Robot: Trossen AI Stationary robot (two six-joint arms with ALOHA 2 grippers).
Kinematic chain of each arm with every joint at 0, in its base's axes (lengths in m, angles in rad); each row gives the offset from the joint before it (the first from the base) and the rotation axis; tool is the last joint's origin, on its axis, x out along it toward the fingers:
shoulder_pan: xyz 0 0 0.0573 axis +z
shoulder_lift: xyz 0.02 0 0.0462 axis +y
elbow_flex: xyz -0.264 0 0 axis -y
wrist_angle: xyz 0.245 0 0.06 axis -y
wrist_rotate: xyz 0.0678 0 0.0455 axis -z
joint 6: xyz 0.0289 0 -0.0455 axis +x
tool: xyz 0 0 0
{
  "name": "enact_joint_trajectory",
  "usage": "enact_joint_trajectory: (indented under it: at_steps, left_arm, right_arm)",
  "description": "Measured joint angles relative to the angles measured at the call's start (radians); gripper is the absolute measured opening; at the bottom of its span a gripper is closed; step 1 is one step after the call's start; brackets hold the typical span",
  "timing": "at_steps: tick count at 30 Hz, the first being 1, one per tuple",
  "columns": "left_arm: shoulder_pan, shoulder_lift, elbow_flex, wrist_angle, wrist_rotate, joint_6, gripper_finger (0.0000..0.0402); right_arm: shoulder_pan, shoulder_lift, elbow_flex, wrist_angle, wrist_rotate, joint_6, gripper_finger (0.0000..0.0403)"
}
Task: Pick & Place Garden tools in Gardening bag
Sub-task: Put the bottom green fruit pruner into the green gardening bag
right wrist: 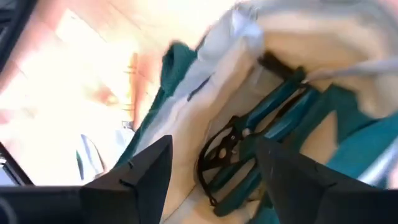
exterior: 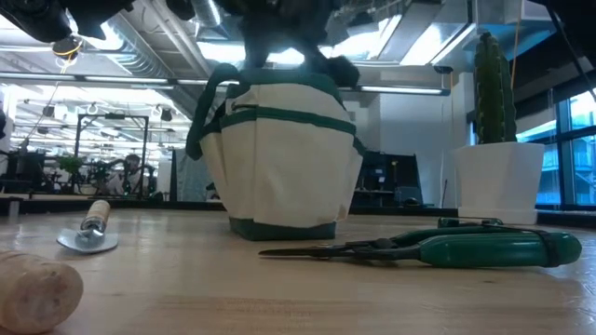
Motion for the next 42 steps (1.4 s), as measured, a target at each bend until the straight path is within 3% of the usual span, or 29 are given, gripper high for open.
enact_joint_trajectory:
  at_steps: [7, 16, 24, 31, 36, 42]
  left_arm:
    - [0.000, -0.002, 0.000, 0.000, 0.038, 0.000, 0.0129]
    - [0.000, -0.007, 0.000, 0.011, 0.086, 0.000, 0.0129]
    - [0.000, -0.007, 0.000, 0.024, 0.132, 0.000, 0.0129]
    - [0.000, -0.006, 0.000, 0.023, 0.148, -0.004, 0.0129]
    - [0.000, -0.006, 0.000, 0.023, 0.149, -0.003, 0.0129]
    - [0.000, -0.006, 0.000, 0.023, 0.129, -0.002, 0.0129]
  right_arm:
    - [0.003, 0.000, 0.123, -0.144, 0.067, -0.106, 0.0233]
    - [0.061, -0.001, 0.227, -0.199, 0.241, -0.268, 0.0233]
    - [0.166, 0.000, 0.258, -0.338, 0.624, -0.283, 0.0233]
    - [0.270, -0.001, 0.258, -0.451, 0.887, -0.197, 0.0233]
    - [0.342, -0.001, 0.258, -0.549, 0.960, -0.143, 0.0233]
    - [0.430, -0.001, 0.253, -0.546, 0.945, -0.195, 0.0233]
